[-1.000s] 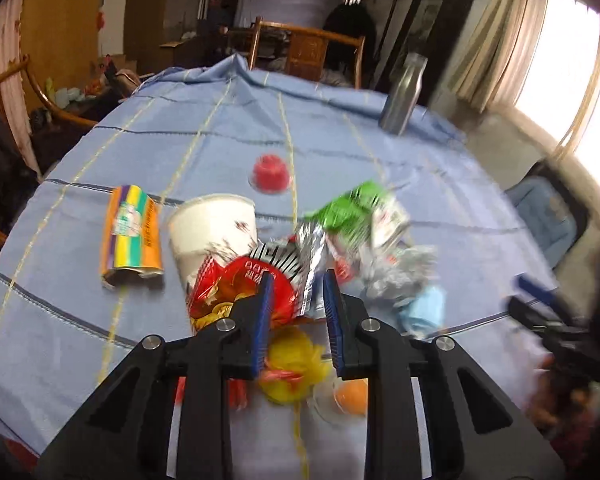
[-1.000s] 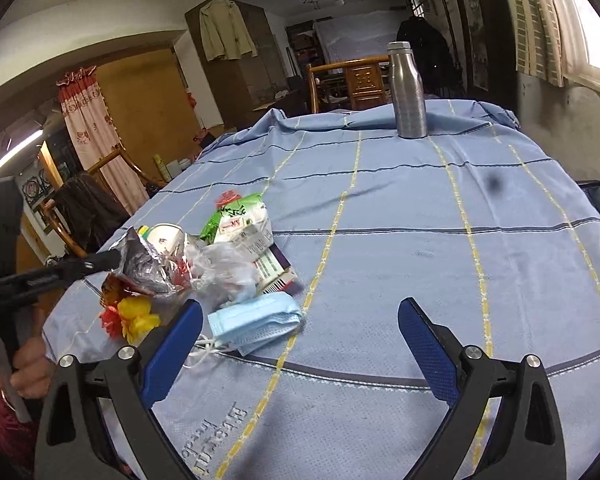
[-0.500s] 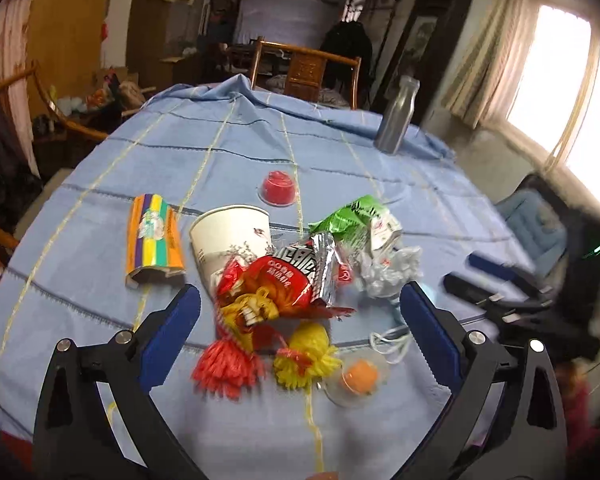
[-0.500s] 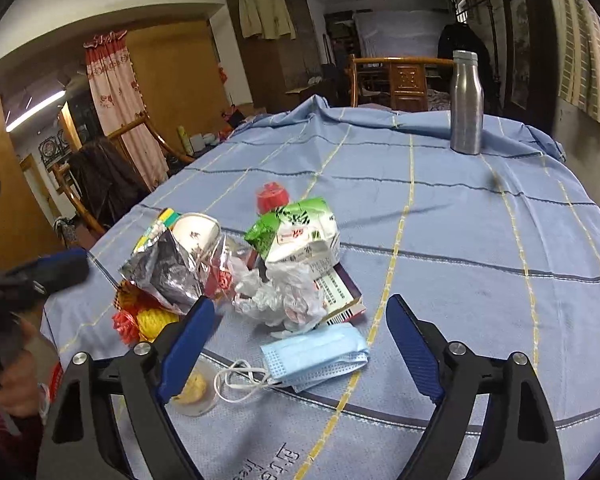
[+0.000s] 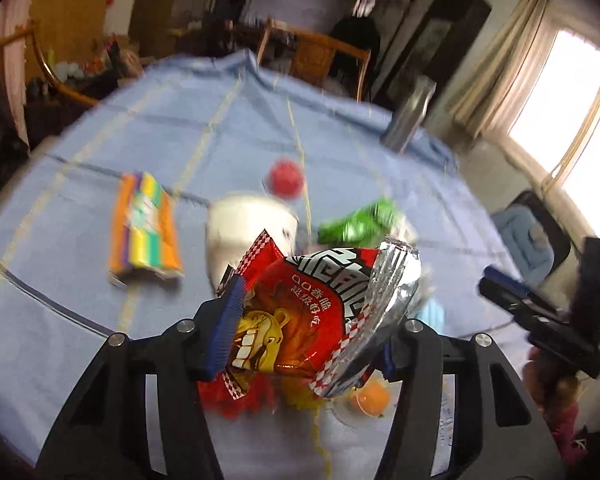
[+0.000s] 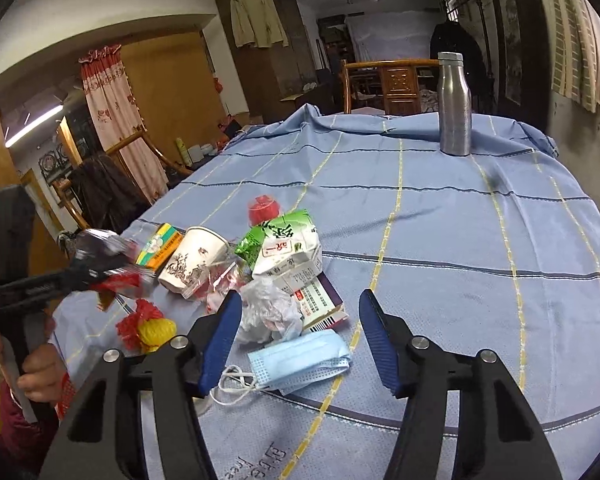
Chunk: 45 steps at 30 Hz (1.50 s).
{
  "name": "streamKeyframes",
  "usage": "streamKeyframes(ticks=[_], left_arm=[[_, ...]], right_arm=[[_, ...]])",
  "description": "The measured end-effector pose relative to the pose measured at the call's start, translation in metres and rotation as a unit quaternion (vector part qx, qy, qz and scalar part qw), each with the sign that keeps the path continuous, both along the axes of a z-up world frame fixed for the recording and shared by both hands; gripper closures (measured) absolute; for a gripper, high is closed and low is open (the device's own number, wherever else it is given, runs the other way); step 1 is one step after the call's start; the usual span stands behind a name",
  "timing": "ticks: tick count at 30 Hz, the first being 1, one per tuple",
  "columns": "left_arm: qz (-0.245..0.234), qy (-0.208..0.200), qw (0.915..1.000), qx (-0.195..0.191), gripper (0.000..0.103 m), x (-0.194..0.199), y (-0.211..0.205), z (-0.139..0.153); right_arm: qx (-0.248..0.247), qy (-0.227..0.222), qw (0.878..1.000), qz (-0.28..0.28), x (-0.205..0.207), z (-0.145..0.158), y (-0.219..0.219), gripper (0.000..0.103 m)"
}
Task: Collect trash
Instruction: 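Grasp the red snack bag with the left tool while the right tool approaches the milk carton, then carry the snack bag to the red basket and release it while the right tool grasps the milk carton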
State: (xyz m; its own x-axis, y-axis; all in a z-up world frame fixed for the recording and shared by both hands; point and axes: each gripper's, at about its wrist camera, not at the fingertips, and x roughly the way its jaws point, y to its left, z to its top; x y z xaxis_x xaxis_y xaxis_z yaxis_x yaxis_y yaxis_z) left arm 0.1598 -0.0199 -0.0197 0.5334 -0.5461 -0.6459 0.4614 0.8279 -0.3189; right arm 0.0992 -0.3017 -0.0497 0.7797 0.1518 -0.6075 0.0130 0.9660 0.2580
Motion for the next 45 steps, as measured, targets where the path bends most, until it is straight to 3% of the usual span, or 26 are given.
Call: streamKeyframes(ticks=[4,6,7,11,17,18,19,20,23,30,33,36,38,41,45], left_arm=[[0.028,-0.043,0.9986,-0.016,0.048,-0.015,0.038,0.030],[0.053,-0.058,0.9969,-0.010,0.048,-0.021,0.059,0.038],[0.064,-0.061,0.9961,-0.006,0.048,-0.022,0.068,0.038],[0.124,-0.053,0.9909,0.000,0.048,-0.024,0.117,0.033],[0.210,-0.025,0.9773,0.003,0.048,-0.032,0.194,0.014],[0.227,-0.019,0.9737,0.006,0.048,-0.034,0.208,0.010],[0.243,-0.013,0.9700,0.009,0.048,-0.038,0.223,0.006],[0.256,-0.009,0.9667,0.012,0.048,-0.042,0.235,0.003],[0.299,0.007,0.9540,0.021,0.048,-0.053,0.275,-0.009],[0.377,0.061,0.9237,0.036,0.048,-0.085,0.352,-0.050],[0.392,0.088,0.9150,0.040,0.047,-0.094,0.368,-0.072],[0.405,0.113,0.9064,0.038,0.041,-0.100,0.383,-0.092],[0.420,0.128,0.8971,0.047,0.025,-0.101,0.391,-0.102],[0.442,0.133,0.8847,0.064,0.017,-0.110,0.401,-0.106],[0.467,0.123,0.8738,0.056,0.008,-0.123,0.411,-0.105]], right_arm=[[-0.002,0.012,1.000,0.002,0.012,0.002,0.002,0.039],[-0.002,0.023,1.000,0.010,0.026,0.004,0.005,0.026],[-0.007,0.026,1.000,0.011,0.034,0.004,0.008,0.024],[-0.021,0.049,0.998,0.021,0.069,0.001,0.019,0.013],[-0.062,0.106,0.992,0.022,0.121,-0.025,0.037,0.012],[-0.068,0.113,0.991,0.016,0.128,-0.030,0.037,0.014],[-0.070,0.112,0.991,0.014,0.131,-0.033,0.037,0.024],[-0.060,0.108,0.992,0.020,0.133,-0.034,0.036,0.044],[-0.040,0.069,0.997,0.009,0.123,-0.021,0.032,0.047],[-0.033,-0.056,0.998,-0.012,0.082,0.050,0.036,0.052],[-0.028,-0.070,0.997,-0.004,0.077,0.062,0.043,0.052],[-0.031,-0.070,0.997,0.000,0.077,0.063,0.052,0.052],[-0.028,-0.066,0.997,0.001,0.078,0.062,0.055,0.052],[-0.029,-0.068,0.997,0.009,0.074,0.065,0.064,0.052],[-0.035,-0.070,0.997,0.030,0.071,0.069,0.084,0.052]])
